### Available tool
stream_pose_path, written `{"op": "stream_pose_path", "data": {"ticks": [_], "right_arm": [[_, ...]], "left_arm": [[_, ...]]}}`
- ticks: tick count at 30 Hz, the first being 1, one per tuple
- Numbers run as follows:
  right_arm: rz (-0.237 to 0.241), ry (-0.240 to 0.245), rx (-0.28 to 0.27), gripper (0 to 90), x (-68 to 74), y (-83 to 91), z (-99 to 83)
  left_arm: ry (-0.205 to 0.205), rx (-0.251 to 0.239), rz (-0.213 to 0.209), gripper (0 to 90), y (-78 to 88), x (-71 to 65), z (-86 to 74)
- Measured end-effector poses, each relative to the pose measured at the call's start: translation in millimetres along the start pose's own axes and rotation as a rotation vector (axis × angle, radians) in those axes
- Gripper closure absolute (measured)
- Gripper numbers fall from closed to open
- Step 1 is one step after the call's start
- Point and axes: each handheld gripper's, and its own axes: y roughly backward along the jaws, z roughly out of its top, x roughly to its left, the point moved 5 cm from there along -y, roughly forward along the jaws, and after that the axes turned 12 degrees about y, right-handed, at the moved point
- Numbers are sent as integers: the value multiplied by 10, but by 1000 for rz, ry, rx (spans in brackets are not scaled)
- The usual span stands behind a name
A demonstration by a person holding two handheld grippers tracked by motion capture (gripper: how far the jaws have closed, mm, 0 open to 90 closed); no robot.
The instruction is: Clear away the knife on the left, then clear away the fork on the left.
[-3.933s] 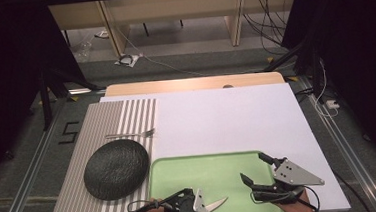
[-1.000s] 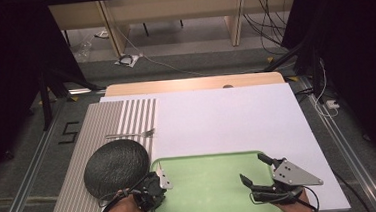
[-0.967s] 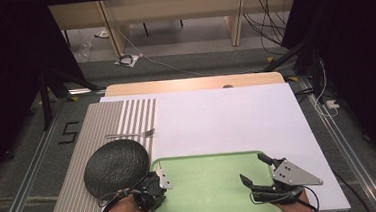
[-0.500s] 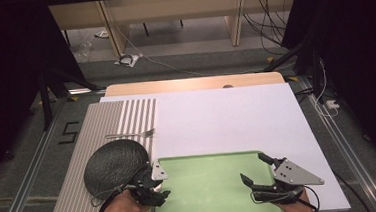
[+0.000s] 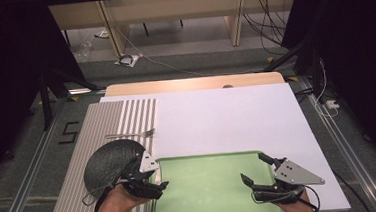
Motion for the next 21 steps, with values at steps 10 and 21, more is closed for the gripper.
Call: {"op": "stream_pose_path", "data": {"ticks": [10, 21], "right_arm": [[6, 1, -2, 189, -7, -15, -1], [11, 4, -3, 189, 8, -22, 6]], "left_arm": [[17, -72, 18, 218, 73, 94, 69], [29, -87, 30, 218, 62, 158, 72]]}}
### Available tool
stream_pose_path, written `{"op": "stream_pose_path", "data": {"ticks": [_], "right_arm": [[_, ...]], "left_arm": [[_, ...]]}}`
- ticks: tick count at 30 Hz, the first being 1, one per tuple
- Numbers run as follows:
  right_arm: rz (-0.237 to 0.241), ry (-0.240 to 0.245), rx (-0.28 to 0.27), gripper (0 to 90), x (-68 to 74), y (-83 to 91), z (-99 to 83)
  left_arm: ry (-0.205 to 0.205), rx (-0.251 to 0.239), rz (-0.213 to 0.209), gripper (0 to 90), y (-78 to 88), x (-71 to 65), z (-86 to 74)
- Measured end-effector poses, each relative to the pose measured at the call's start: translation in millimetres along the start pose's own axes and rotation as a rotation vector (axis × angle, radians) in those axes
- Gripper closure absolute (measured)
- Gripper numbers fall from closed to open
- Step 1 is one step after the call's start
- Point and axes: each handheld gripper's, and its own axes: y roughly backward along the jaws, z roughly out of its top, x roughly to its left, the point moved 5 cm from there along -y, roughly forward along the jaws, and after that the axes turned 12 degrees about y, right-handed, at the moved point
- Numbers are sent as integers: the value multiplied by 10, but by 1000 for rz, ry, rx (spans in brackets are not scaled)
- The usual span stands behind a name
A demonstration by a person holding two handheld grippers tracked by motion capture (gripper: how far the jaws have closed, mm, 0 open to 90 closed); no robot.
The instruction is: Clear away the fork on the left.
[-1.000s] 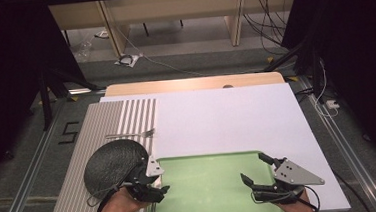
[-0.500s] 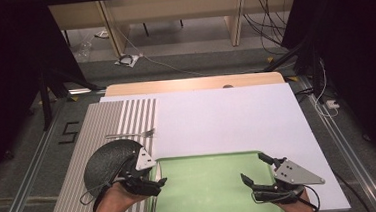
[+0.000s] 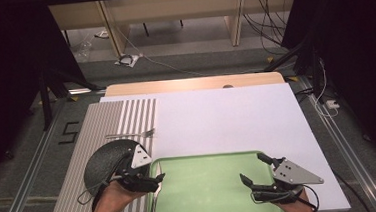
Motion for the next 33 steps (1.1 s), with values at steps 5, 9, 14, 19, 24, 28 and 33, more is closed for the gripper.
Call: {"op": "stream_pose_path", "data": {"ticks": [5, 9, 14, 19, 24, 28, 33], "right_arm": [[-1, -3, -5, 189, -5, -7, -5], [-1, -6, -2, 189, -11, -4, -9], [-5, -4, -1, 189, -11, 12, -5], [-4, -1, 0, 189, 7, -3, 1], [-5, -3, 2, 189, 1, -4, -6], [-5, -3, 3, 189, 2, -6, -9], [-4, -9, 5, 189, 11, -17, -6]], "left_arm": [[10, -2, 7, 218, -4, 47, 13], [7, -6, 15, 217, -12, 84, 43], [17, -6, 22, 218, -25, 162, 79], [22, 14, 41, 218, -84, 244, 122], [34, 31, 69, 221, -109, 360, 183], [46, 43, 75, 224, -120, 483, 239], [46, 52, 90, 231, -138, 648, 316]]}}
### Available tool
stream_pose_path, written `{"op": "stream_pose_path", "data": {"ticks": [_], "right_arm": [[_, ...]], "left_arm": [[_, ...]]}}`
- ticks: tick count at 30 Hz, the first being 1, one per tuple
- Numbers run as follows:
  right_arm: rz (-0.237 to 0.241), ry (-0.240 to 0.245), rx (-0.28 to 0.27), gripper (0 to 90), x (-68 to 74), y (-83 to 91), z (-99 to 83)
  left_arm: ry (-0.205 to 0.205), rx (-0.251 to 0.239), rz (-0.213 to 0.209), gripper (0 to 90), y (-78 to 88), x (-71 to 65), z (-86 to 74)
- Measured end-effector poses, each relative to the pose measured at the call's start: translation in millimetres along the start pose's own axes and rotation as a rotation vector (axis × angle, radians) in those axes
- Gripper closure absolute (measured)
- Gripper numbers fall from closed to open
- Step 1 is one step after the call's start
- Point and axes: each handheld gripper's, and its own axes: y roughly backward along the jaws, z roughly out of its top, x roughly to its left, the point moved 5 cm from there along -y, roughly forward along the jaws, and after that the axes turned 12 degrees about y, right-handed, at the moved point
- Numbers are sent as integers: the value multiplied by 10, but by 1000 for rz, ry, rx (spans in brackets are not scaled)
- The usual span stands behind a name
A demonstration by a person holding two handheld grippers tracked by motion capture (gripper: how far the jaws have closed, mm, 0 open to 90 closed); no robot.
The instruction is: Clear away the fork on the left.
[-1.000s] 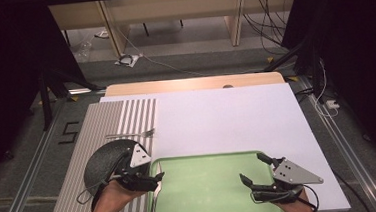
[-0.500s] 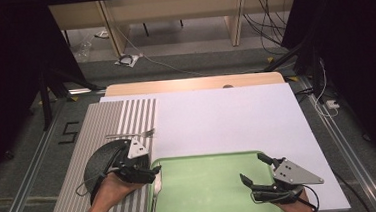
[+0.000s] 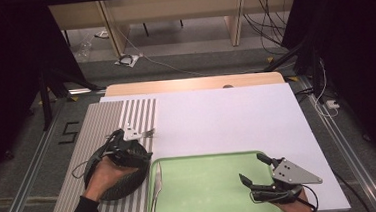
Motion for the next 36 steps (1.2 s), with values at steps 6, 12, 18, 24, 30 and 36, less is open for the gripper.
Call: {"op": "stream_pose_path", "data": {"ticks": [6, 12, 18, 24, 30, 36], "right_arm": [[-1, 2, -1, 189, -4, -6, -4], [2, 4, 4, 189, -2, -7, -7], [1, 5, 10, 189, 0, -6, -9], [3, 2, 6, 190, 1, -10, -11], [5, 0, 8, 190, 5, -11, -13], [7, -2, 5, 190, 4, -20, -16]], "left_arm": [[16, 9, 29, 242, -51, 275, 97], [-9, 48, 62, 269, -131, 483, 148], [-19, 85, 80, 270, -229, 621, 209], [-13, 110, 85, 276, -325, 731, 244], [-16, 148, 83, 296, -454, 848, 276], [-8, 198, 71, 306, -598, 956, 274]]}}
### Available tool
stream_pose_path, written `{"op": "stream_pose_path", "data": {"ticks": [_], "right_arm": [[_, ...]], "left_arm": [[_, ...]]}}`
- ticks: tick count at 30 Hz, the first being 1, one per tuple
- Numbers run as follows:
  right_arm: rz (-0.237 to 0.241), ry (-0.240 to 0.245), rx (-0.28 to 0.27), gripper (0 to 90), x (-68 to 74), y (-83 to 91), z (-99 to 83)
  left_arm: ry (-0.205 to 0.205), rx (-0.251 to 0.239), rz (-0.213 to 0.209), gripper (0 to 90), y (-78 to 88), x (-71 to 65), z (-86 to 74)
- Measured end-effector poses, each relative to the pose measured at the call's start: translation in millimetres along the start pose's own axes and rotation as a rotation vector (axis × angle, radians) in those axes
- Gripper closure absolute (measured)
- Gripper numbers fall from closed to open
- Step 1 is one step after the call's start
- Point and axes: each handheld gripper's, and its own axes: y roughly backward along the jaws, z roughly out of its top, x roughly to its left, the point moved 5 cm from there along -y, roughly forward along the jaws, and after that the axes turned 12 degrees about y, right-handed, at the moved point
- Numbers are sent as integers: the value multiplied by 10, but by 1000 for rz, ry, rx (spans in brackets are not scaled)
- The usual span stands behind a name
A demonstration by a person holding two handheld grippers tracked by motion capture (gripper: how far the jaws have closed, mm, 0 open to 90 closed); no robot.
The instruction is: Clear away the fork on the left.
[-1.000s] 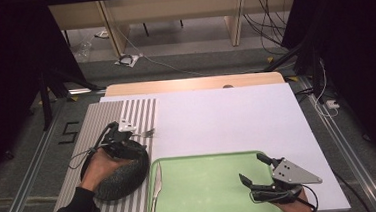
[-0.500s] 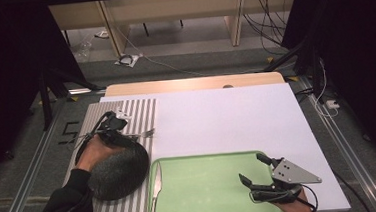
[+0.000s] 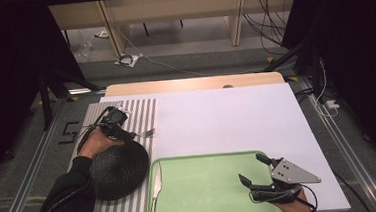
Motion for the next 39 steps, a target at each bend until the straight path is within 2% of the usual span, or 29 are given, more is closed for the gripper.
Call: {"op": "stream_pose_path", "data": {"ticks": [3, 15, 17, 27, 35, 39], "right_arm": [[-1, 1, 0, 190, -2, 1, -1], [1, -3, 5, 190, -7, -14, -12], [3, 0, 11, 190, -1, -8, -9], [1, -5, 2, 190, -14, 2, -10], [1, -6, 2, 190, -10, 1, -7], [0, -7, -4, 191, -12, 0, -6]], "left_arm": [[9, 5, -17, 325, -58, 45, 24], [-14, 92, -12, 374, -256, 182, 63], [-17, 103, -10, 382, -289, 183, 79], [-81, 151, -7, 431, -330, 124, 159], [-124, 210, 5, 476, -399, 108, 118], [-131, 221, -13, 525, -420, 127, 66]]}}
